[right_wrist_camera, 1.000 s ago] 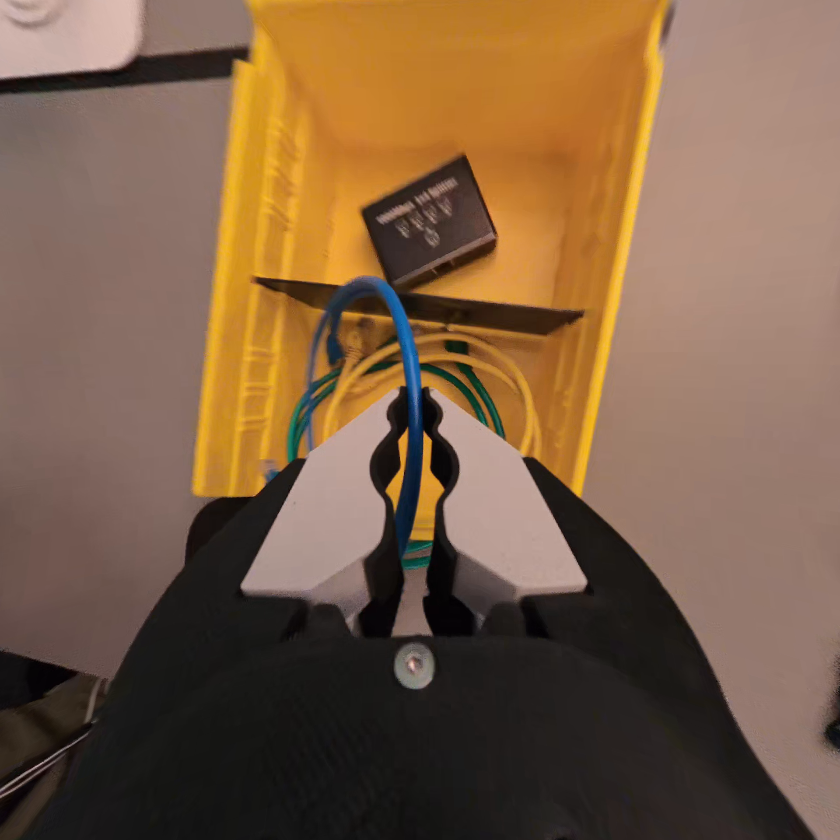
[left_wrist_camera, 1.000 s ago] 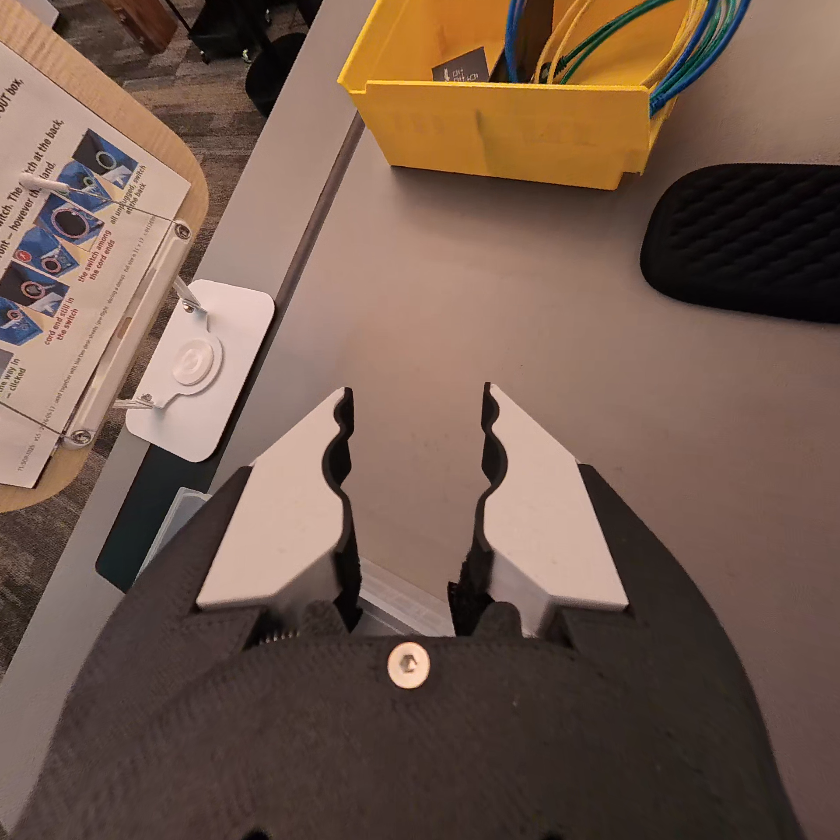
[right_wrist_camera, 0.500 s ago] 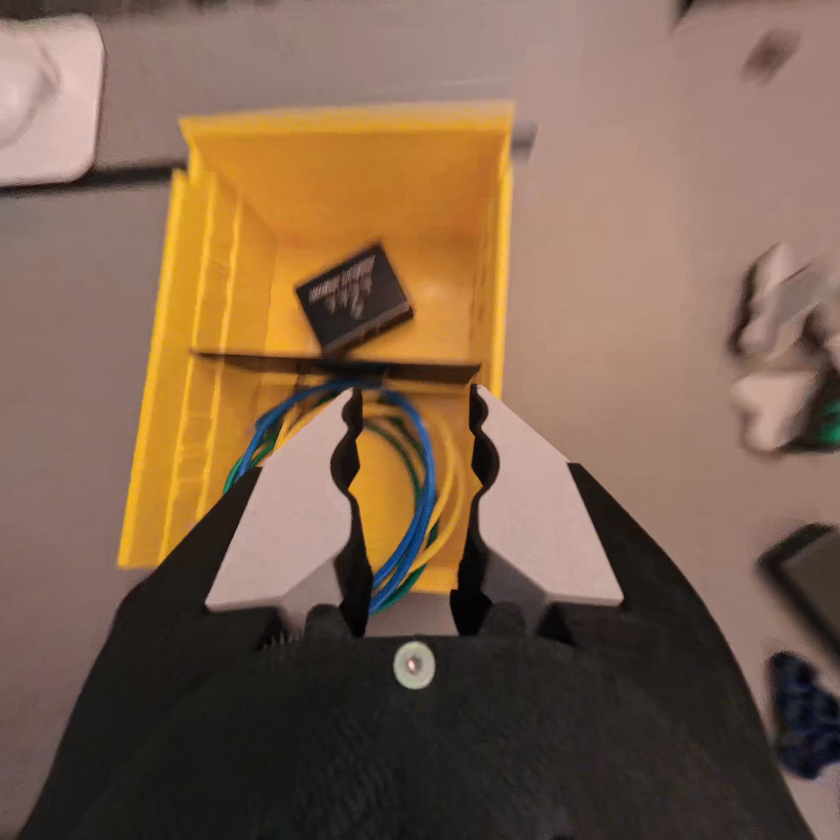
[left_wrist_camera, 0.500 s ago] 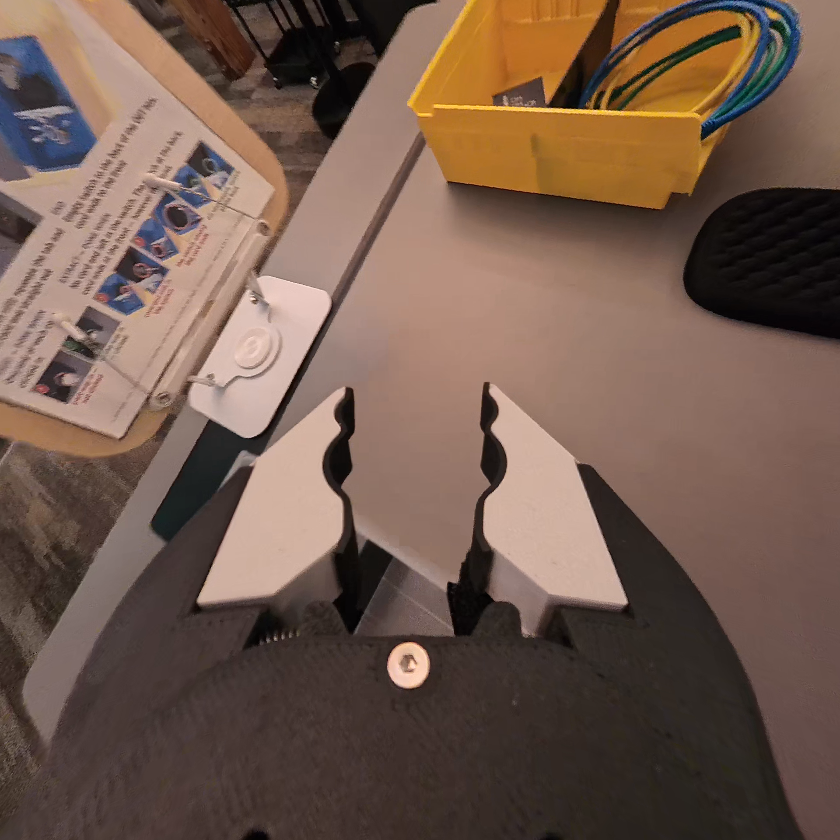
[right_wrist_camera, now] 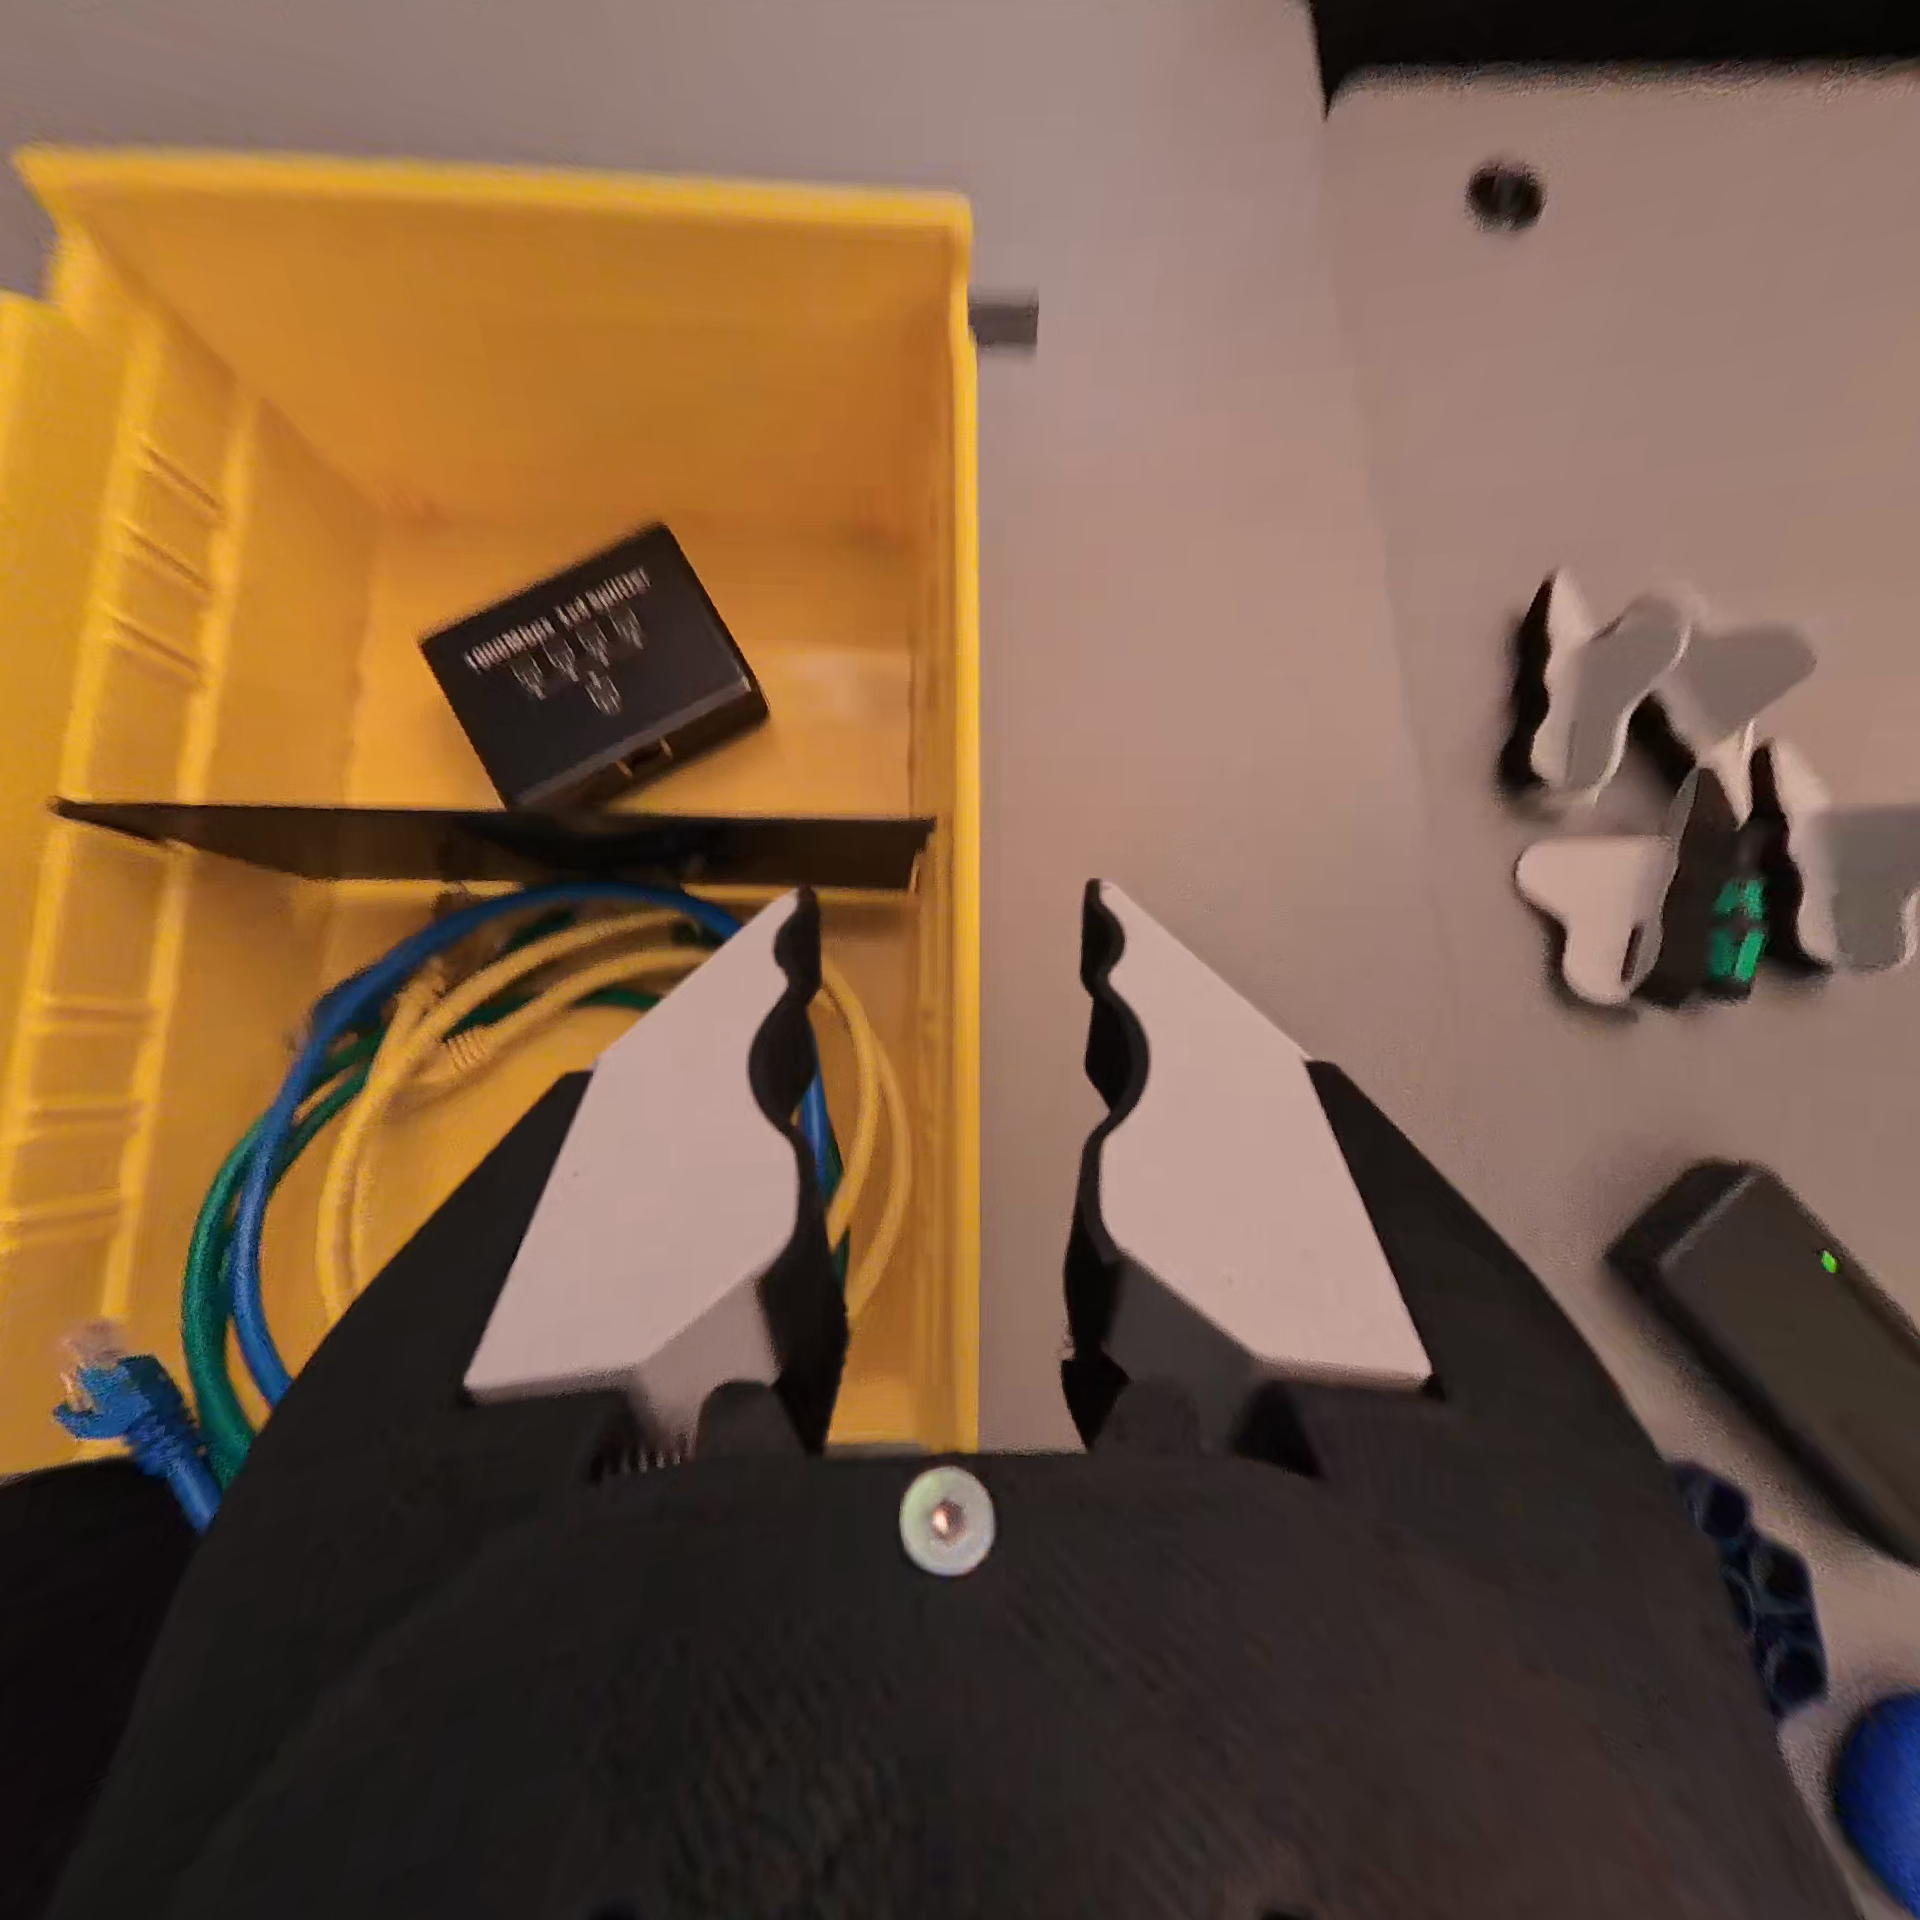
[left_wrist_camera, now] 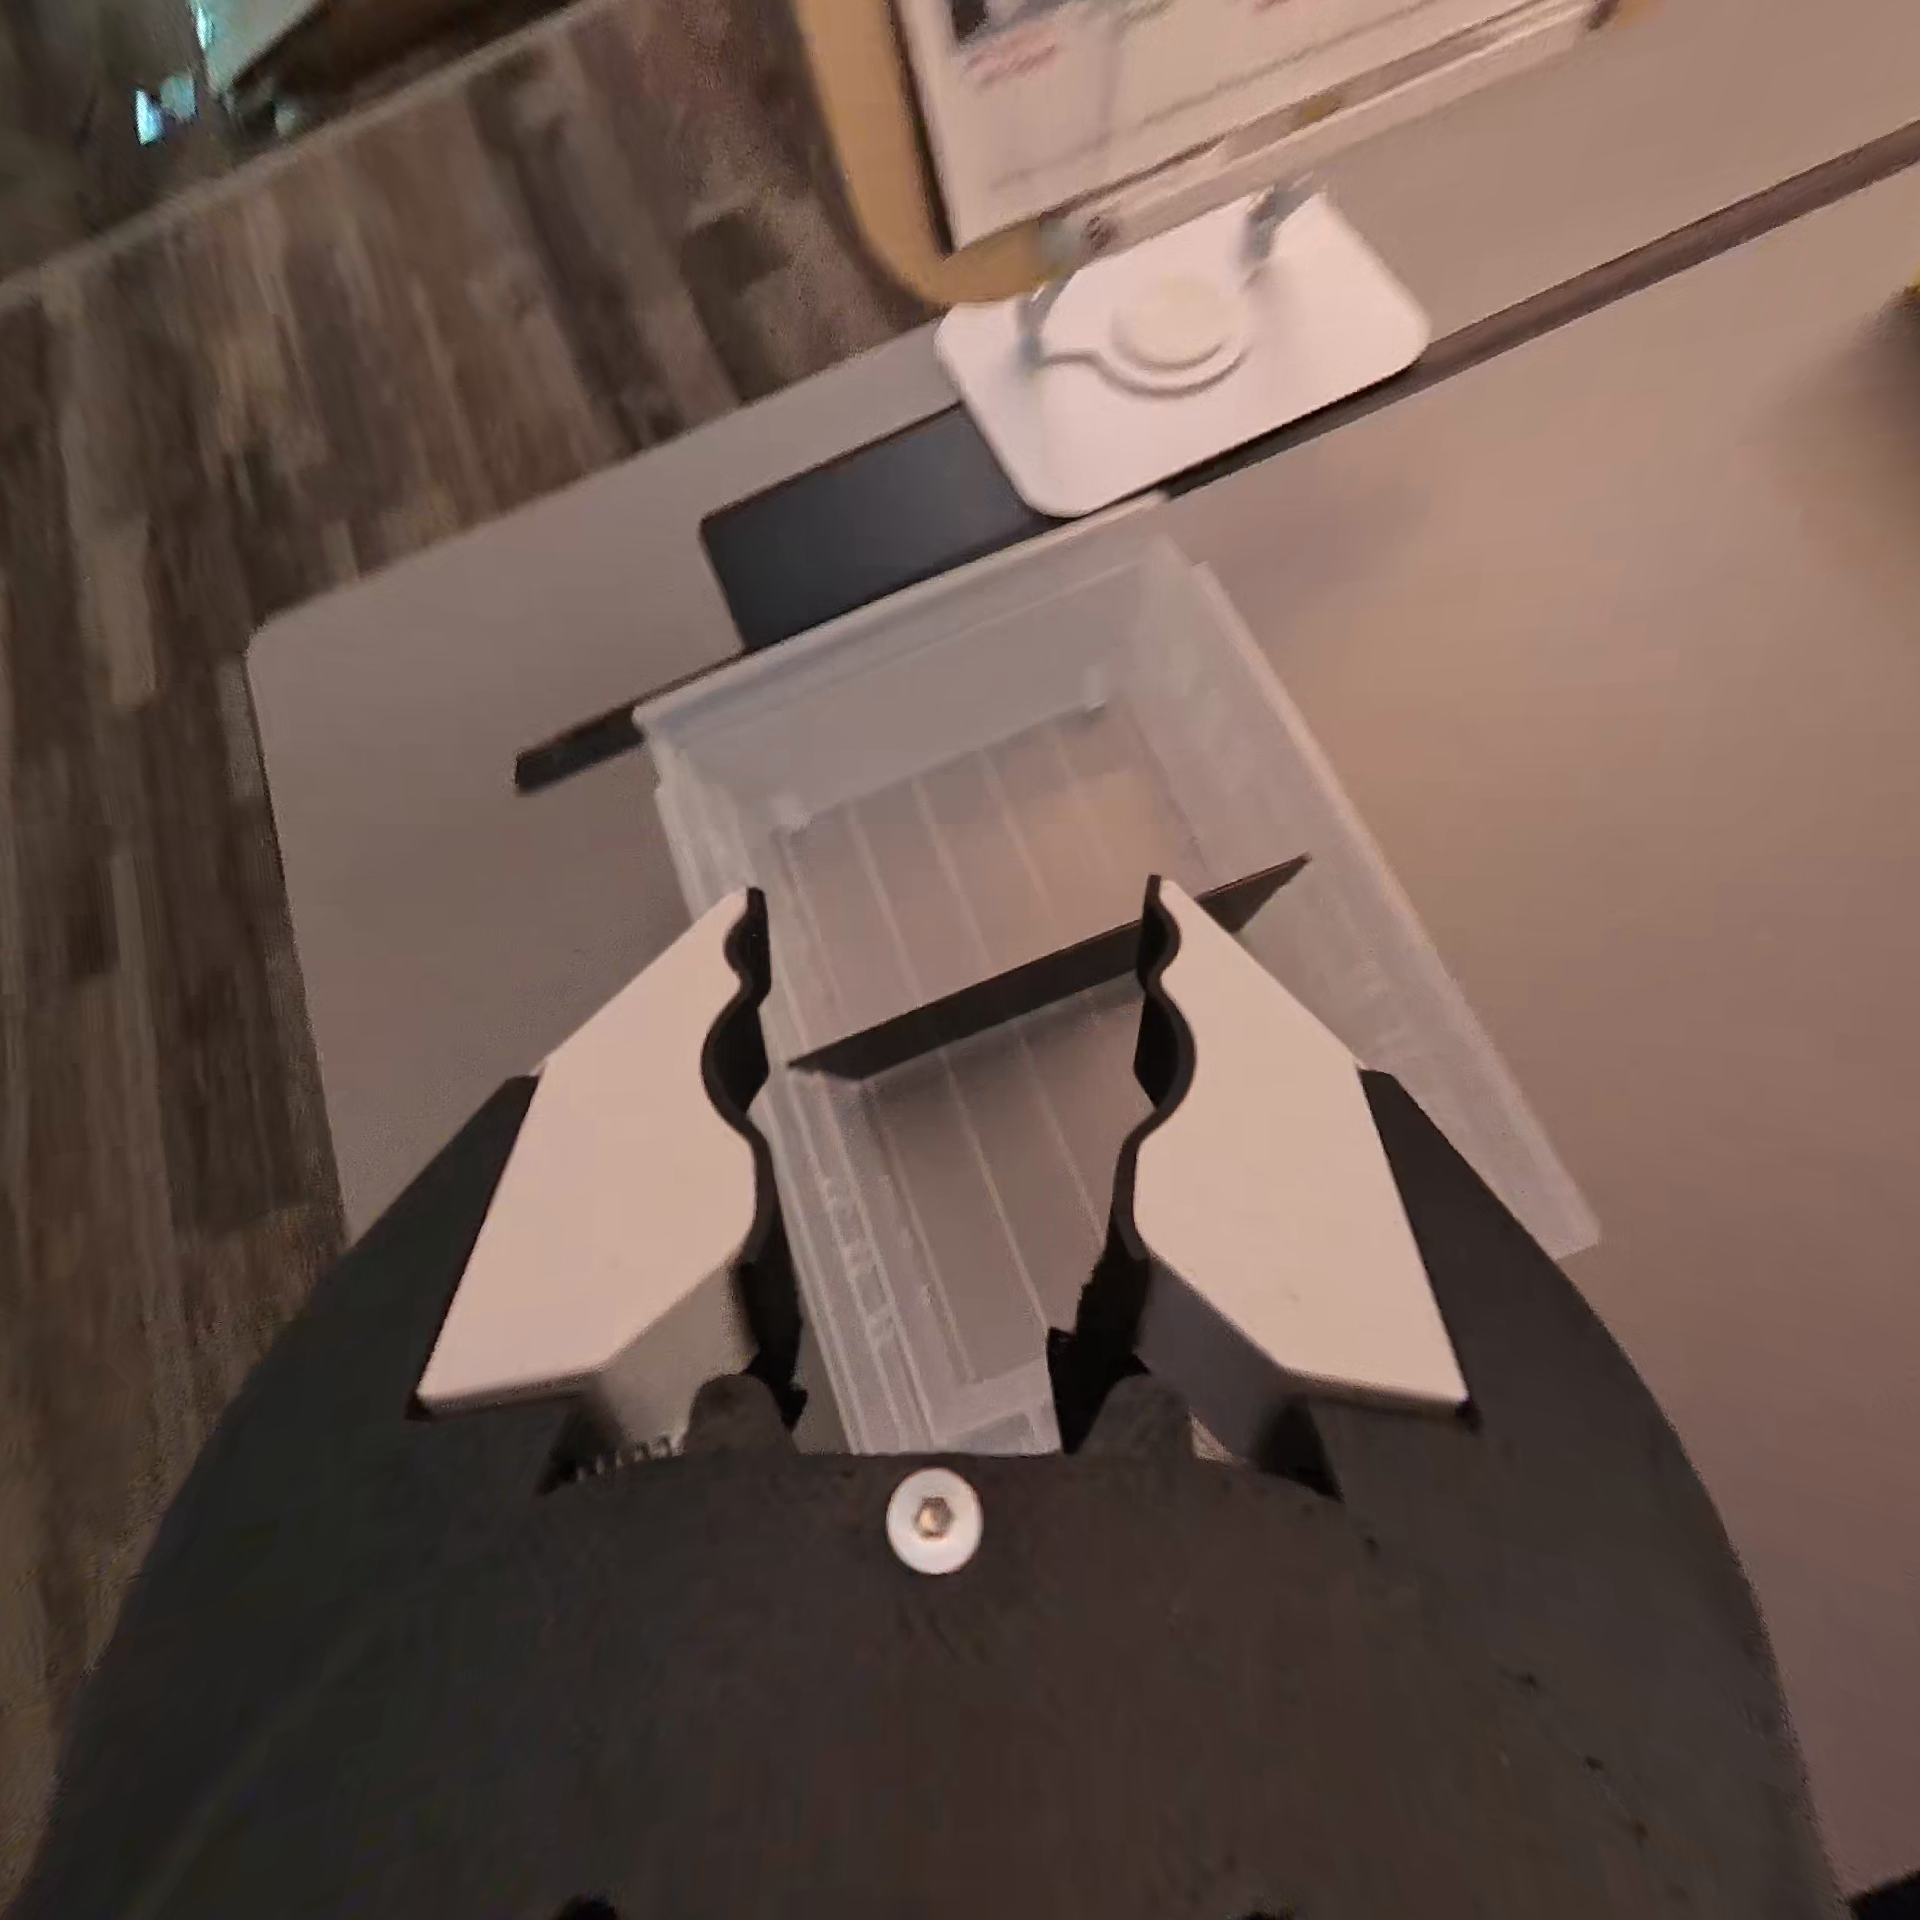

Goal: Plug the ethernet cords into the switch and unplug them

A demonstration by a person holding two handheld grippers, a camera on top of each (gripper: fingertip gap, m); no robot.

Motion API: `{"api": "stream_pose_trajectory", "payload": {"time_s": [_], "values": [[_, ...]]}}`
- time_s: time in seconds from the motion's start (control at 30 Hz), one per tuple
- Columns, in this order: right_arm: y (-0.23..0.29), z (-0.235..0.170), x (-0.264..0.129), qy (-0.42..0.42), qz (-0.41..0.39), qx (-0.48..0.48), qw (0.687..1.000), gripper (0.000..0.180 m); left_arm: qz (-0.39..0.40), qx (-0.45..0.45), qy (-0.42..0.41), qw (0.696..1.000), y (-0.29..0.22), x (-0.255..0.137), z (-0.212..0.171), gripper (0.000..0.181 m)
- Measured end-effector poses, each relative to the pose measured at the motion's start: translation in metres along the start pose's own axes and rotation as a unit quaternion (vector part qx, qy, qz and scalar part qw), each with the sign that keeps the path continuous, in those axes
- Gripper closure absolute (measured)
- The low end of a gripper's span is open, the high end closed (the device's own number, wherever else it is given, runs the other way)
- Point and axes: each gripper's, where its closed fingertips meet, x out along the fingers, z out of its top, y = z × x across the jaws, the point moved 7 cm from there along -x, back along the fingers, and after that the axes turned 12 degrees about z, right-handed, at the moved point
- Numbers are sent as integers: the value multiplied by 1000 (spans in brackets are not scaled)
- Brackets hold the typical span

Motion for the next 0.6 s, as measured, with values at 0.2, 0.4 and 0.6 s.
{"api": "stream_pose_trajectory", "payload": {"time_s": [0.2,0.4,0.6], "values": [[-8,-27,26,87,56,72,992,152,59,-65,134,987,45,28,-45,101],[-8,-35,41,135,67,74,986,175,22,-118,272,955,60,57,-96,99],[17,-34,44,182,97,27,978,173,-49,-139,341,928,51,77,-119,119]]}}
